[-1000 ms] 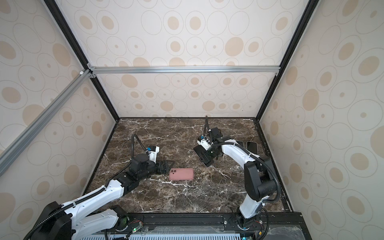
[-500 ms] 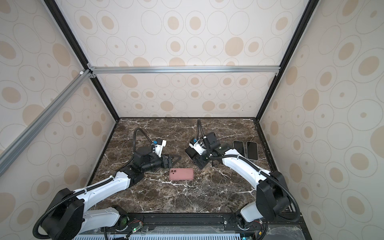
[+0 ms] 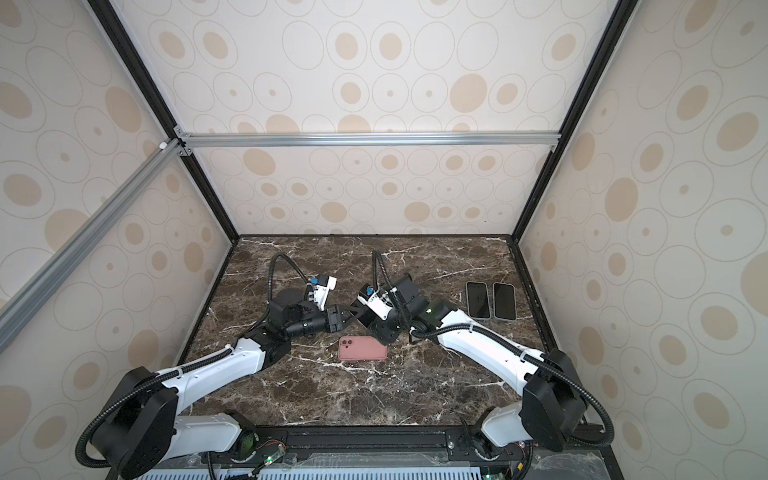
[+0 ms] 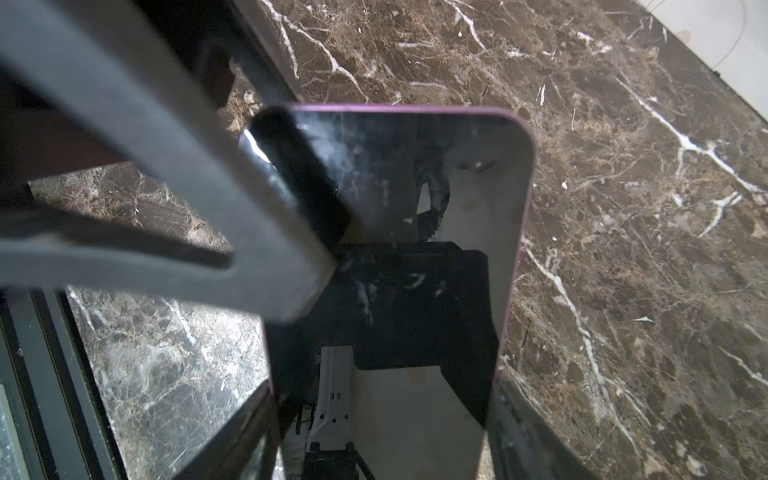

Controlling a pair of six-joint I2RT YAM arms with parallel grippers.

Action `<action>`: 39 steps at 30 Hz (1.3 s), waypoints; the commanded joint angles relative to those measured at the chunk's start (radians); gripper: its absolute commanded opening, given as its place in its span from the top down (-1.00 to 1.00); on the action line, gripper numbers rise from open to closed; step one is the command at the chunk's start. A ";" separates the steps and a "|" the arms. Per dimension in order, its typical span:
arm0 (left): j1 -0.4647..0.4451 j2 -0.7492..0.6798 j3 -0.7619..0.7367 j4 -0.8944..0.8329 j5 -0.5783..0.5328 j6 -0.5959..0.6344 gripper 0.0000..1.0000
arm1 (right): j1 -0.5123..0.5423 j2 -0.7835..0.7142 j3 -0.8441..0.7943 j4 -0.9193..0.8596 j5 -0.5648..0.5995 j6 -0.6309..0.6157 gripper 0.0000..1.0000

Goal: Put the phone into the phone case
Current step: 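Bring the left gripper to the phone's edge while the right holds it upright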

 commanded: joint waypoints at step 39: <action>0.035 -0.056 0.375 -0.593 0.250 0.600 1.00 | -0.186 -0.249 0.099 -0.300 -0.412 -0.092 -0.79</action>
